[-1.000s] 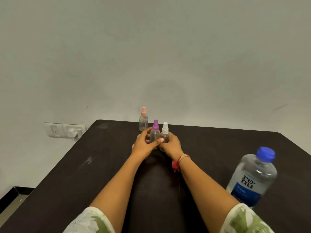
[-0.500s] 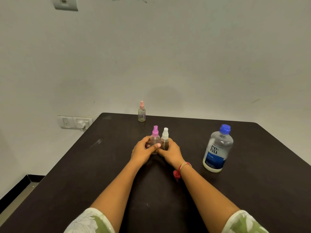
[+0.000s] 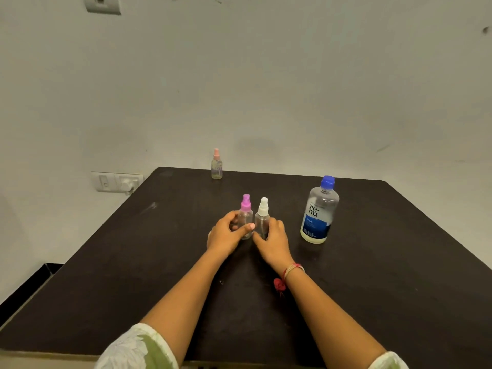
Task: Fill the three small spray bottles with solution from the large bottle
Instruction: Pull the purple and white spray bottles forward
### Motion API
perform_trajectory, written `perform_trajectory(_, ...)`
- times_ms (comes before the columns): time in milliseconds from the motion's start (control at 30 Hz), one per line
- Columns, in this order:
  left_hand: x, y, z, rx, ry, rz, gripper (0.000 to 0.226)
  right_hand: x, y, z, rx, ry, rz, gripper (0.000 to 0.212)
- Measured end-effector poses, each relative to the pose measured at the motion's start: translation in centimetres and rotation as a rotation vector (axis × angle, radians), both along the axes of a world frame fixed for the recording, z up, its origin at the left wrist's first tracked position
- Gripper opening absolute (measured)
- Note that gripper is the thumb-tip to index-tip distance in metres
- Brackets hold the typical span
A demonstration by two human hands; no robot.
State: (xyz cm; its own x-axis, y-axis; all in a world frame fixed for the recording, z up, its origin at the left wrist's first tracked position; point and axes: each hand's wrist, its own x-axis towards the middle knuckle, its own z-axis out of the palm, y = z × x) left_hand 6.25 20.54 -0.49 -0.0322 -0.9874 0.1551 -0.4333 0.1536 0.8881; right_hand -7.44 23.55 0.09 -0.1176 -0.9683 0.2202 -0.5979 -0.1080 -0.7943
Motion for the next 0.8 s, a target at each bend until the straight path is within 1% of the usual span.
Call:
perform_trajectory(133,-0.1,0.8,0.0,-0.005,-0.024,-0.004,0.046,0.1,0.7,-0.2,-0.074,-0.164,-0.129,0.05)
perform_trajectory(200,-0.2,0.9,-0.1,-0.018,-0.018,0.003,0.042,0.0,0.8,-0.4,-0.101,-0.209,-0.198,0.05)
perform_trajectory(267,-0.2,0.8,-0.4,-0.014,-0.018,0.009,0.042,-0.1,0.8,-0.5,-0.112,-0.204,-0.252,0.047)
perform_trajectory(367,-0.5,0.5,-0.6,0.004,-0.068,0.021,0.04,0.1,0.8,-0.5,-0.119,-0.184,-0.295,0.042)
perform_trajectory(533,-2.1,0.5,0.4,0.038,-0.121,0.102,0.037,0.1,0.5,-0.6,-0.112,-0.181,-0.367,0.036)
perform_trajectory(600,-2.7,0.6,0.4,0.015,-0.154,0.123,0.034,0.2,0.4,-0.6,-0.119,-0.171,-0.383,0.035)
perform_trajectory(700,-2.8,0.5,0.1,-0.014,-0.183,0.123,0.032,0.3,0.3,-0.5,-0.113,-0.175,-0.398,0.036)
perform_trajectory(800,-2.8,0.6,0.1,-0.028,-0.219,0.112,0.032,0.3,0.5,-0.4,-0.103,-0.195,-0.401,0.047)
